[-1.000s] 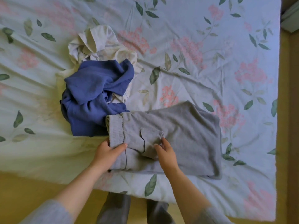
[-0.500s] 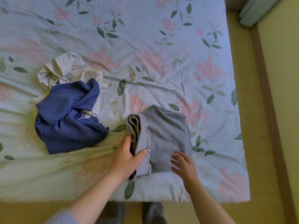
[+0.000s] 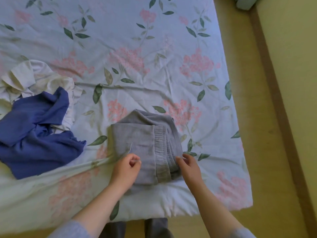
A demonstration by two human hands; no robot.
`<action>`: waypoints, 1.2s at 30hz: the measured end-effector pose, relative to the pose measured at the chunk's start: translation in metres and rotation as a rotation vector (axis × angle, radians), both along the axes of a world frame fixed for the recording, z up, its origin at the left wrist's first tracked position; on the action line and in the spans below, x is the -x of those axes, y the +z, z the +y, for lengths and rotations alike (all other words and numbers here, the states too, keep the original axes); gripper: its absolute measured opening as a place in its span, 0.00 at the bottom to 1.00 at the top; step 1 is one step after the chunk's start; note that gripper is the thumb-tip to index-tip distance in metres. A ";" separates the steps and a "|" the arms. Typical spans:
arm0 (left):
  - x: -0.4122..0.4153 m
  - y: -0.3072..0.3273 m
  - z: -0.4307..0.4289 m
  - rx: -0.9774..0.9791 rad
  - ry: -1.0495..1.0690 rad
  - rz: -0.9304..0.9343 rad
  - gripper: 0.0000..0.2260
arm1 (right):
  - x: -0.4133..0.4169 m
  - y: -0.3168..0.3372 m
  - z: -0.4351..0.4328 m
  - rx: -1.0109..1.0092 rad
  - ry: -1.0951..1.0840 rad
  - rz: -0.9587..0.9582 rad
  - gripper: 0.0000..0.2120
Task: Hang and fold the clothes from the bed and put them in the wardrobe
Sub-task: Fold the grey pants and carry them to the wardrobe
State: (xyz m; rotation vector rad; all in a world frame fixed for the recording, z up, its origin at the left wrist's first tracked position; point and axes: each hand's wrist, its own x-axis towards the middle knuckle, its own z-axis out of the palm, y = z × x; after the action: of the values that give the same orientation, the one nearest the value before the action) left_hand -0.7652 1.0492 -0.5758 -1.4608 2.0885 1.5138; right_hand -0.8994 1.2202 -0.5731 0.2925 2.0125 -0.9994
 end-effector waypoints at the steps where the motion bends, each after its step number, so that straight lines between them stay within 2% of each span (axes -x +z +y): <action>1: -0.003 -0.002 0.000 0.040 0.014 -0.022 0.08 | 0.002 -0.003 0.000 0.002 0.040 0.006 0.27; 5: -0.014 -0.014 -0.005 0.158 0.126 -0.054 0.09 | 0.001 -0.019 -0.011 -0.024 0.235 0.019 0.34; 7: -0.020 -0.023 -0.009 0.137 0.142 -0.046 0.08 | -0.004 -0.027 -0.019 -0.045 0.371 0.046 0.37; 10: -0.016 -0.035 -0.007 -0.054 0.038 -0.021 0.06 | -0.005 -0.035 -0.025 -0.025 0.485 0.047 0.30; 12: -0.009 -0.038 -0.003 -0.105 -0.036 -0.010 0.08 | 0.002 -0.039 -0.020 -0.011 0.519 0.041 0.23; 14: -0.005 -0.035 -0.004 -0.123 -0.021 0.050 0.08 | 0.011 -0.038 -0.009 0.018 0.529 0.041 0.15; 16: -0.005 -0.029 -0.011 -0.034 -0.009 0.091 0.11 | 0.020 -0.034 0.002 0.055 0.478 0.058 0.10; 18: -0.007 -0.024 -0.018 0.119 -0.064 0.076 0.15 | 0.028 -0.032 0.009 0.010 0.473 0.103 0.11; 20: -0.006 -0.023 -0.024 0.180 -0.074 0.017 0.23 | 0.031 -0.033 0.010 -0.125 0.583 0.135 0.13; 22: -0.006 -0.025 -0.028 0.141 -0.022 -0.064 0.29 | 0.029 -0.035 0.006 -0.261 0.684 0.188 0.18; 25: -0.008 -0.033 -0.028 0.034 0.040 -0.168 0.36 | 0.017 -0.036 -0.001 -0.243 0.587 0.246 0.40; 28: -0.010 -0.043 -0.029 -0.063 0.045 -0.186 0.33 | 0.007 -0.040 -0.015 -0.202 0.565 0.210 0.54; 33: 0.000 -0.049 -0.033 -0.135 0.043 -0.211 0.17 | -0.007 -0.049 -0.033 -0.273 0.562 0.260 0.59; 36: 0.010 -0.048 -0.025 -0.202 0.007 -0.202 0.27 | -0.010 -0.053 -0.033 -0.279 0.553 0.276 0.59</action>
State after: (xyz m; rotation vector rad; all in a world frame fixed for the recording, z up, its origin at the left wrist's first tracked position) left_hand -0.7756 1.0243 -0.6234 -1.4789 1.7627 1.4631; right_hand -0.8897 1.1876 -0.6263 -0.2650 2.3005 -0.4263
